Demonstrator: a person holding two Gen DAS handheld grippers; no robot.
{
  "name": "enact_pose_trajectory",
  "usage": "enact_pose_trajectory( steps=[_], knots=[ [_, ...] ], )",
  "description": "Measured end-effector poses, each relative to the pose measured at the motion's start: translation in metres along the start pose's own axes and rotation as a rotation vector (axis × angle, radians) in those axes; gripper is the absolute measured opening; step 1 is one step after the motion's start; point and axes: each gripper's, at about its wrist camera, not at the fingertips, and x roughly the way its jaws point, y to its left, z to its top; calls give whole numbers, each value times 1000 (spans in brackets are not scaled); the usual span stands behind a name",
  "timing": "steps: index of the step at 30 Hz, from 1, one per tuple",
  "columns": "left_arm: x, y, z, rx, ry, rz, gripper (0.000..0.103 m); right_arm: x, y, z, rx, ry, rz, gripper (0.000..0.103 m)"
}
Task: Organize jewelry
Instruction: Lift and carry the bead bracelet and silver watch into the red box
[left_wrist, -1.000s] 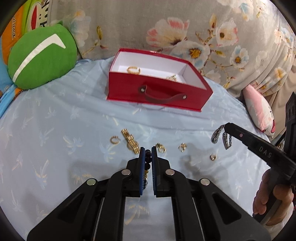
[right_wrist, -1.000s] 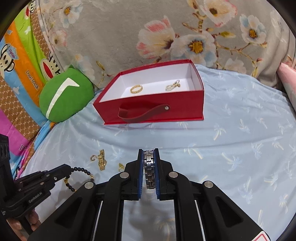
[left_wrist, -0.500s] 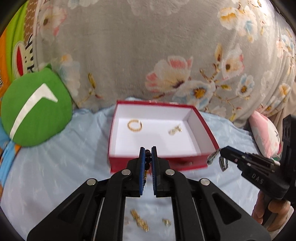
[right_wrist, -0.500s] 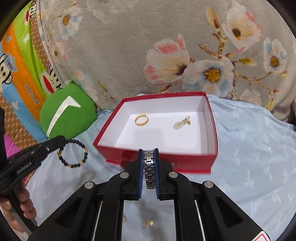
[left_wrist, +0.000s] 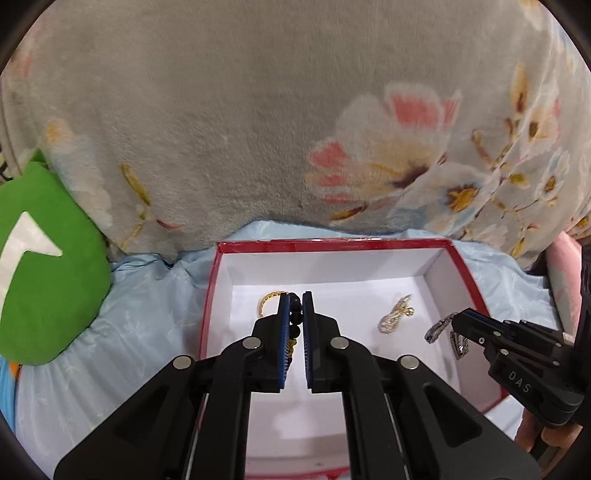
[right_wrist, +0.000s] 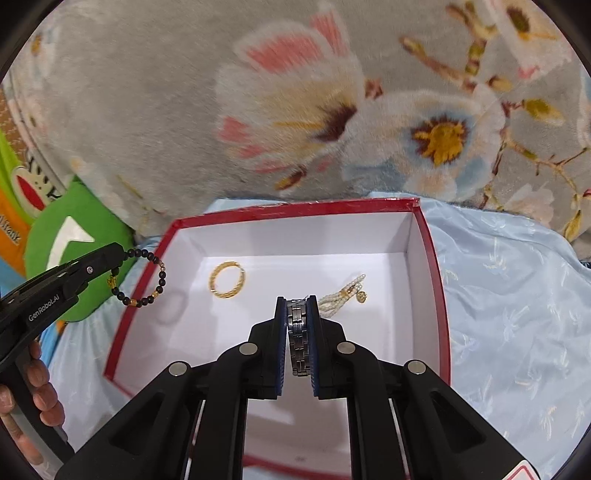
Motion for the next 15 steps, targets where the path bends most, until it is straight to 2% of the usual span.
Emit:
enact_pose_trajectory(
  steps=[8, 15],
  knots=[
    [53, -2, -5, 11, 81, 34, 6, 41, -9, -1, -8, 96, -36, 10],
    [73, -2, -19, -10, 137, 45, 6, 59, -10, -13, -20, 150, -56, 10]
  ],
)
